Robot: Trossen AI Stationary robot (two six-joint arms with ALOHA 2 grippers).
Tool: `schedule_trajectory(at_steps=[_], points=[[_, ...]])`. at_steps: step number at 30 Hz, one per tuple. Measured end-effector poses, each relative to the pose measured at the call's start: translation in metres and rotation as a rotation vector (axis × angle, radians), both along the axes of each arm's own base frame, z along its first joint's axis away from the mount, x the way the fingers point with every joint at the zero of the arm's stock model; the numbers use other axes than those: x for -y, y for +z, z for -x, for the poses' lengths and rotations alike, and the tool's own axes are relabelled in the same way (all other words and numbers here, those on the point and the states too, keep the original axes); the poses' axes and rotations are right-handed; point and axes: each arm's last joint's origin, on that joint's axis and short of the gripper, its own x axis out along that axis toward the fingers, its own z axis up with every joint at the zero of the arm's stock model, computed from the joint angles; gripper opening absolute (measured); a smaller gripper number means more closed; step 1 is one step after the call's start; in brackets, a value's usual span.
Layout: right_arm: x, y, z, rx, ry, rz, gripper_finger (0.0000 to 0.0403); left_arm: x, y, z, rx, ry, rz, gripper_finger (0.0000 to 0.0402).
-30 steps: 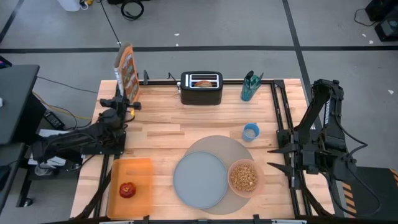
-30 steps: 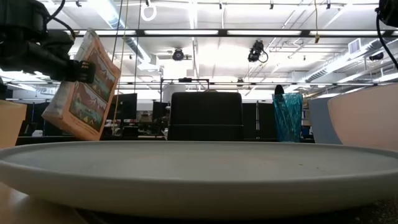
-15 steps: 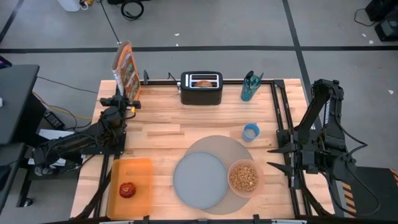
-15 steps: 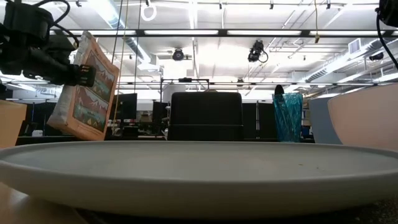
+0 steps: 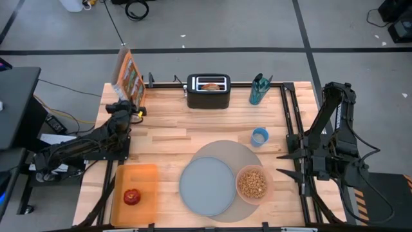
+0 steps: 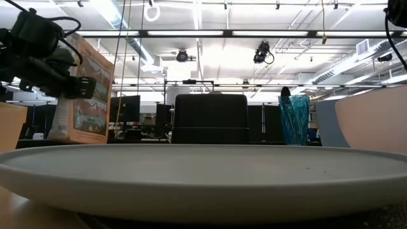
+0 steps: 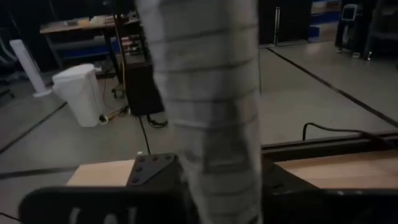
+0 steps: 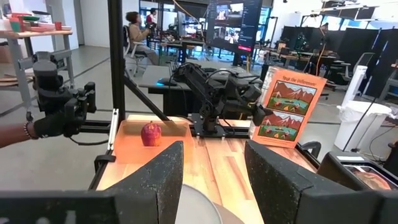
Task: Arrange a breakfast setting
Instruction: Pour the cereal into the orange bowl
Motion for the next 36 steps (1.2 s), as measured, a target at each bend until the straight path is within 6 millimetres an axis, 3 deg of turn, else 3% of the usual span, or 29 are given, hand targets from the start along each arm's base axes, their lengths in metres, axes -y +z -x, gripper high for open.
schedule_trajectory(at_steps=[11,23,27,36], points=[[0.0,0.0,0.0,0.001,0.001,-0.003,0.0178,0.006,0.003,-0.006,0.012,-0.086,0.006,0.017],[0.0,0.001,0.0,0.002,0.001,-0.007,0.0178,0.017,0.038,-0.01,0.004,-0.132,-0.001,0.0291],[0.0,0.001,0.0,0.004,0.001,-0.012,0.0178,0.02,0.051,-0.01,0.032,-0.124,-0.027,0.0306],[0.0,0.001,0.0,0.005,0.001,-0.013,0.0178,0.026,0.082,-0.01,0.058,-0.154,-0.067,0.0301]])
